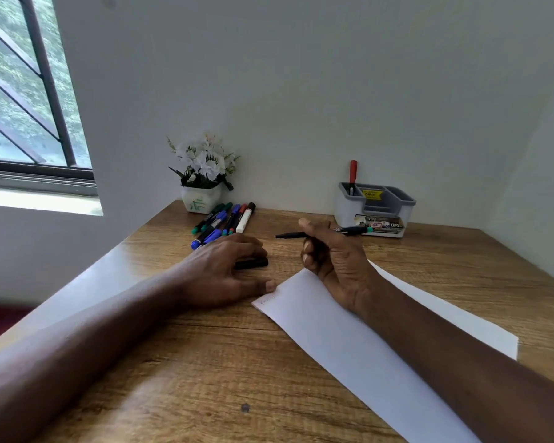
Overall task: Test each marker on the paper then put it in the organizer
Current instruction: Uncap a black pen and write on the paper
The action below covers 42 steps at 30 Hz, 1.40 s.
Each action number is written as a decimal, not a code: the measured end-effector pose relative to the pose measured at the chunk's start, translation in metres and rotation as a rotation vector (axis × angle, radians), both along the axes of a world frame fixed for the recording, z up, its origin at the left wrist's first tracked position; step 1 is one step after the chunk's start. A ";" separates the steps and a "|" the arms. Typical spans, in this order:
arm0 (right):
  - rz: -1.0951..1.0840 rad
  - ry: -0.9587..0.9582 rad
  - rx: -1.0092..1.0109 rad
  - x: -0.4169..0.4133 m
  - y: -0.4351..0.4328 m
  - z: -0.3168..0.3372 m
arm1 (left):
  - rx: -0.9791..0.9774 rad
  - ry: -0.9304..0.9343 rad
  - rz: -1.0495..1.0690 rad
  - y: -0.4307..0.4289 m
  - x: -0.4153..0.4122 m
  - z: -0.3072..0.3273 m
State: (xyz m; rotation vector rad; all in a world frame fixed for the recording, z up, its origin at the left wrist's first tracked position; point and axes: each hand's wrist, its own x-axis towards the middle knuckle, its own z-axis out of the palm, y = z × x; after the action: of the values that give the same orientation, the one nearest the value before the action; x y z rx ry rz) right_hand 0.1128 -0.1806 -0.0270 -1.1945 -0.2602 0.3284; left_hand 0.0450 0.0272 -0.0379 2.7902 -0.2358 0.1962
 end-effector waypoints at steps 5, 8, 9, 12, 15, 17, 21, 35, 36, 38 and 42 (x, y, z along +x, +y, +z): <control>0.040 -0.202 -0.198 -0.007 -0.006 0.011 | -0.003 0.039 -0.010 0.000 0.001 0.001; 0.089 -0.304 -0.394 -0.018 -0.017 0.019 | -0.005 0.044 -0.015 0.000 0.003 0.002; 0.108 -0.338 -0.468 -0.023 -0.020 0.019 | -0.008 0.047 -0.016 0.000 0.004 0.001; 0.140 -0.400 -0.640 -0.034 -0.024 0.013 | -0.009 0.064 -0.014 0.000 0.005 0.002; 0.185 -0.382 -0.706 -0.031 -0.024 0.012 | -0.011 0.073 -0.012 -0.001 0.005 0.004; 0.214 -0.409 -0.726 -0.029 -0.024 0.013 | -0.011 0.072 -0.014 -0.002 0.005 0.004; 0.148 -0.531 -0.736 -0.029 -0.019 0.005 | -0.025 0.079 -0.022 -0.002 0.004 0.005; 0.110 -0.630 -0.805 -0.026 -0.018 0.000 | -0.079 0.086 -0.011 -0.003 0.004 0.005; 0.109 -0.621 -0.791 -0.026 -0.018 -0.001 | -0.080 0.087 -0.011 -0.002 0.004 0.004; 0.122 -0.597 -0.765 -0.026 -0.018 -0.002 | -0.083 0.087 -0.012 -0.001 0.004 0.004; 0.134 -0.610 -0.777 -0.025 -0.017 -0.003 | -0.071 0.084 -0.014 -0.001 0.006 0.003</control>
State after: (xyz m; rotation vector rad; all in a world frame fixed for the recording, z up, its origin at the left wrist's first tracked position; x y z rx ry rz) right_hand 0.0874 -0.1980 -0.0305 -2.0420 -0.7928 0.1697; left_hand 0.0510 0.0267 -0.0352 2.7186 -0.2240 0.0821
